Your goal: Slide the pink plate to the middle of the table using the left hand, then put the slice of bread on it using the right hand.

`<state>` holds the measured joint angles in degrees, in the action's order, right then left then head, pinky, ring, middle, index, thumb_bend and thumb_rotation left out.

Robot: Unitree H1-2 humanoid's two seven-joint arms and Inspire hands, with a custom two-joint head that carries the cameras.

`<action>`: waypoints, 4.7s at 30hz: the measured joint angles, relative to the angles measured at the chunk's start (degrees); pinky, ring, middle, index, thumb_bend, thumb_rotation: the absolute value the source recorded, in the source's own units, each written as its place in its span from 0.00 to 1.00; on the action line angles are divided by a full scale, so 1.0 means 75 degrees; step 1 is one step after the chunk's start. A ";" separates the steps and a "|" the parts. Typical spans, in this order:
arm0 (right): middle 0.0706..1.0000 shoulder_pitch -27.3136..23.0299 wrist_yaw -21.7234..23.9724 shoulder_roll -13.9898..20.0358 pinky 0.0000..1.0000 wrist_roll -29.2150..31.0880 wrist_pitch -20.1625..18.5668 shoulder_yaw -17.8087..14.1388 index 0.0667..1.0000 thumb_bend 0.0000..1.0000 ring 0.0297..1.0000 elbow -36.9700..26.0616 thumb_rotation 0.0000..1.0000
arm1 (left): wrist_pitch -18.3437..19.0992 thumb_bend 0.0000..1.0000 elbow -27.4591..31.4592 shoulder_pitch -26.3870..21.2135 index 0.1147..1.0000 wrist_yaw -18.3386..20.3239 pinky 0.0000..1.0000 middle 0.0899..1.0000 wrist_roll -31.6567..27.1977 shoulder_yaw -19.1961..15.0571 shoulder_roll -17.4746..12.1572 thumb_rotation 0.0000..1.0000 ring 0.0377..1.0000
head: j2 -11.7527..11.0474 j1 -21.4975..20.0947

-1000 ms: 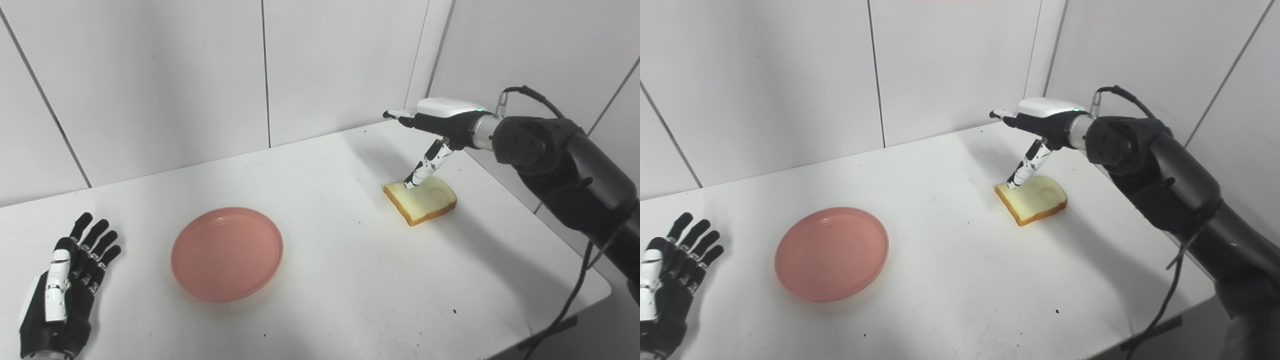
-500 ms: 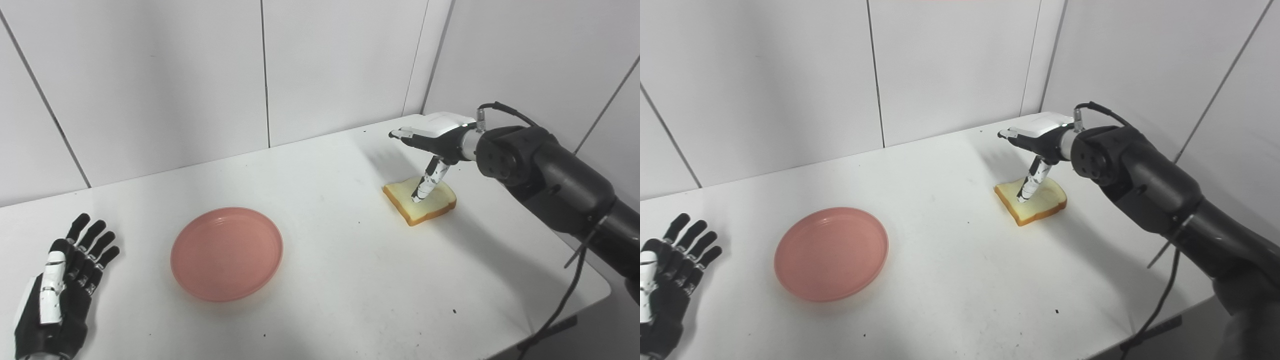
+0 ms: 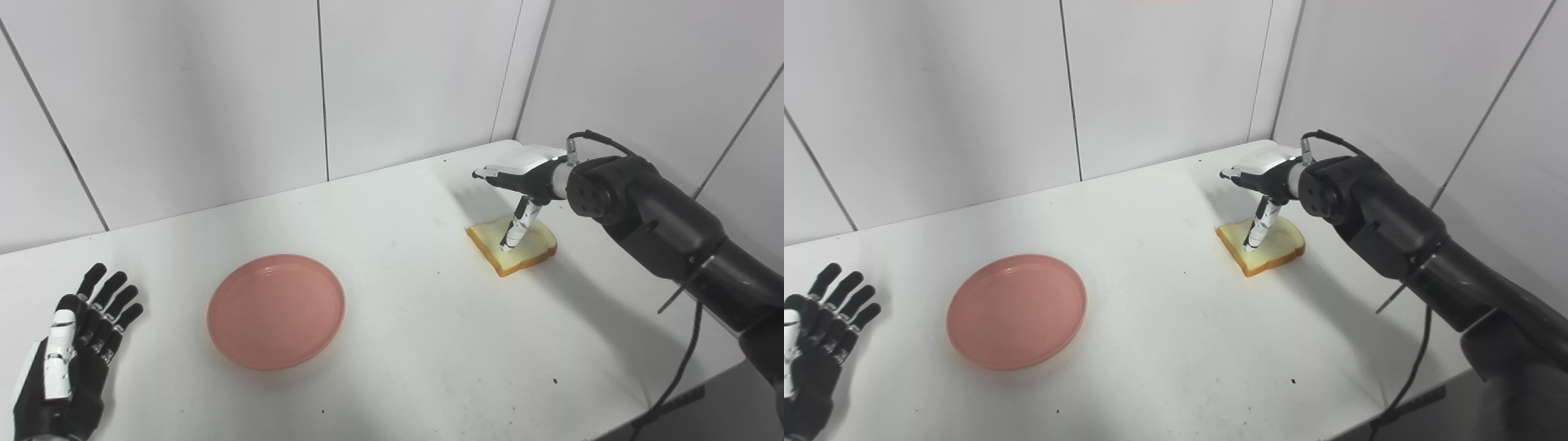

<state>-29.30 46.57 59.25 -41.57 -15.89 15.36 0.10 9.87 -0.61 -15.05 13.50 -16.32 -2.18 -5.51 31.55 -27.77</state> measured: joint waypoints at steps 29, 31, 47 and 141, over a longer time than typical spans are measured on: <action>1.00 0.0039 0.0842 -0.0126 1.00 -0.0345 -0.0153 0.0320 1.00 1.00 1.00 0.0410 0.35 | 0.0469 0.44 0.0223 0.0002 0.93 0.0025 0.91 0.94 -0.0339 -0.0119 -0.0051 1.00 0.93 | 0.0117 0.0023; 1.00 0.0091 0.0831 -0.0166 1.00 -0.0369 -0.0152 0.0320 1.00 1.00 1.00 0.0415 0.35 | 0.0508 0.43 0.0250 0.0004 0.92 0.0021 0.89 0.93 -0.0341 -0.0136 -0.0045 1.00 0.92 | 0.0117 0.0035; 1.00 0.0008 -0.0741 -0.0767 0.92 -0.0260 0.0454 0.0273 1.00 1.00 0.99 0.1486 0.24 | 0.0594 0.44 0.0395 0.0024 0.93 0.0008 0.92 0.94 -0.0399 -0.0187 -0.0033 1.00 0.93 | 0.0199 0.0105; 0.48 -0.2521 -0.0597 -0.4593 0.42 0.0660 0.1295 0.1351 0.50 0.51 0.37 -0.0053 0.00 | 0.0755 0.43 0.0603 -0.0105 0.93 -0.1504 0.92 0.93 0.1020 0.0636 0.1689 1.00 0.92 | 0.0152 0.3973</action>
<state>-48.21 42.08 24.80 -36.61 -6.18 25.49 -0.30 15.53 3.91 -15.84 2.21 -8.67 2.59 7.16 32.70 2.02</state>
